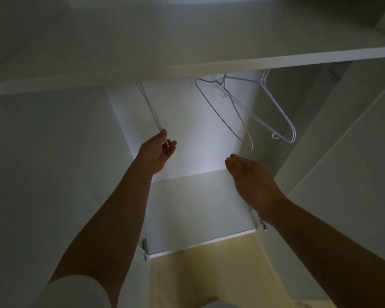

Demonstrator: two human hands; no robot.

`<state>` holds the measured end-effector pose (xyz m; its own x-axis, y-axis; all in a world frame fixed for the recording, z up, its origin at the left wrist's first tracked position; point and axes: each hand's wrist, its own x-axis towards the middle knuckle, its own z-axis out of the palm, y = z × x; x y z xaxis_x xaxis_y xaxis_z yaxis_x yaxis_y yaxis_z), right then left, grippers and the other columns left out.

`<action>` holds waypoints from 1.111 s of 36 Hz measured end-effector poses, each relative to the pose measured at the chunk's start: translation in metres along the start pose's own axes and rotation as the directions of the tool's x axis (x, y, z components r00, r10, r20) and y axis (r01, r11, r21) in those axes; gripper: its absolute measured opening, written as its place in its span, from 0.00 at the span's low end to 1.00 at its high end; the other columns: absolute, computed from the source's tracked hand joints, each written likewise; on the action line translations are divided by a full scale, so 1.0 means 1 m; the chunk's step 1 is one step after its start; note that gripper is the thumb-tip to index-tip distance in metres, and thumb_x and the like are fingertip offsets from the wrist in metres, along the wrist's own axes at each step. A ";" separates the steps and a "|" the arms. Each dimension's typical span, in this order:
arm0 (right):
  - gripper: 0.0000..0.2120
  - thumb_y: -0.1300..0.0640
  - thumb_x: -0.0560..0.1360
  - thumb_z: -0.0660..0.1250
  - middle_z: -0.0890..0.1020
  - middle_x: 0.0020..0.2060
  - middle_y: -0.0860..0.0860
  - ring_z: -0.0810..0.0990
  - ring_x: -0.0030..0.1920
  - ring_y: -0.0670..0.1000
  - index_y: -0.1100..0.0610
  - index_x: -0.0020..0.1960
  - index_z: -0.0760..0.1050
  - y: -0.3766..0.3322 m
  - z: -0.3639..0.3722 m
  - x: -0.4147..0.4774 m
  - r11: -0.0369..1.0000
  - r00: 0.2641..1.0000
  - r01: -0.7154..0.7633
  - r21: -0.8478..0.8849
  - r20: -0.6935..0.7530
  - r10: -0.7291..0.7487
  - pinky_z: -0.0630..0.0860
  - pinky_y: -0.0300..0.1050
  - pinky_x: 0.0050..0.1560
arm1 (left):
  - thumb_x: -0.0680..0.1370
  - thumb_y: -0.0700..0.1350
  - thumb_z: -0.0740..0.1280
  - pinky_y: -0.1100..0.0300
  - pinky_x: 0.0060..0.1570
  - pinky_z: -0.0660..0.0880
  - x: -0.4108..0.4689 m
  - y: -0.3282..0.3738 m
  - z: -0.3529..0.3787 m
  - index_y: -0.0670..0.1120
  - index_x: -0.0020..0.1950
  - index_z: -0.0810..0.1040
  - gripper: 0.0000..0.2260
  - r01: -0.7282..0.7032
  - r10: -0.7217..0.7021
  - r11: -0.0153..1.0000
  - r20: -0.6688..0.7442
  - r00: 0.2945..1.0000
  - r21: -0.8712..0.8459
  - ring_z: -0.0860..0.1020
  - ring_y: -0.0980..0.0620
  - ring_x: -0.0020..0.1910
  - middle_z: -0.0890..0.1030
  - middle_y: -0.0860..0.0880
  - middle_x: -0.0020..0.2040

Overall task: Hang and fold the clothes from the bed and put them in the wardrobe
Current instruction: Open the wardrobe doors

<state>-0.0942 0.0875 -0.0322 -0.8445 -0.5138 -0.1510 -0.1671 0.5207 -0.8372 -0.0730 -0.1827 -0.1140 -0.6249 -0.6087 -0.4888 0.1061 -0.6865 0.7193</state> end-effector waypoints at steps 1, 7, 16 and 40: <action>0.20 0.45 0.82 0.59 0.82 0.57 0.60 0.79 0.58 0.61 0.61 0.62 0.77 0.000 0.000 0.000 1.000 1.000 0.003 0.001 0.001 -0.003 0.76 0.57 0.60 | 0.78 0.45 0.72 0.52 0.55 0.81 -0.005 -0.001 0.002 0.39 0.50 0.77 0.10 -0.006 0.006 1.000 0.005 1.000 0.014 0.82 0.49 0.42 0.78 0.42 0.44; 0.20 0.45 0.82 0.59 0.82 0.57 0.59 0.79 0.58 0.59 0.59 0.62 0.77 -0.001 -0.002 0.000 1.000 1.000 0.015 0.013 -0.002 -0.015 0.76 0.55 0.59 | 0.80 0.45 0.70 0.53 0.51 0.81 -0.044 -0.022 0.010 0.37 0.61 0.74 0.15 0.022 -0.022 1.000 0.020 1.000 -0.022 0.82 0.45 0.46 0.77 0.39 0.48; 0.18 0.46 0.82 0.60 0.82 0.57 0.57 0.79 0.56 0.56 0.58 0.60 0.78 0.013 -0.002 0.000 0.998 1.000 -0.008 0.056 0.004 0.008 0.77 0.53 0.58 | 0.81 0.47 0.67 0.49 0.48 0.83 -0.116 -0.067 0.022 0.38 0.57 0.73 0.13 0.171 -0.171 0.985 0.106 0.980 0.008 0.85 0.40 0.45 0.78 0.35 0.50; 0.17 0.52 0.82 0.64 0.83 0.58 0.59 0.82 0.59 0.57 0.64 0.63 0.76 0.172 -0.030 -0.058 0.591 0.754 -0.613 0.524 0.167 0.635 0.77 0.53 0.63 | 0.73 0.68 0.61 0.65 0.23 0.56 -0.130 -0.125 0.067 0.43 0.33 0.82 0.29 -0.030 -0.683 -0.123 -0.063 0.728 0.992 0.61 0.53 0.23 0.72 0.47 0.27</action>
<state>-0.0891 0.2276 -0.1516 -0.6583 -0.1706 -0.7332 0.6859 0.2652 -0.6776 -0.0563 0.0088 -0.1069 -0.4783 0.0007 -0.8782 -0.7618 0.4972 0.4153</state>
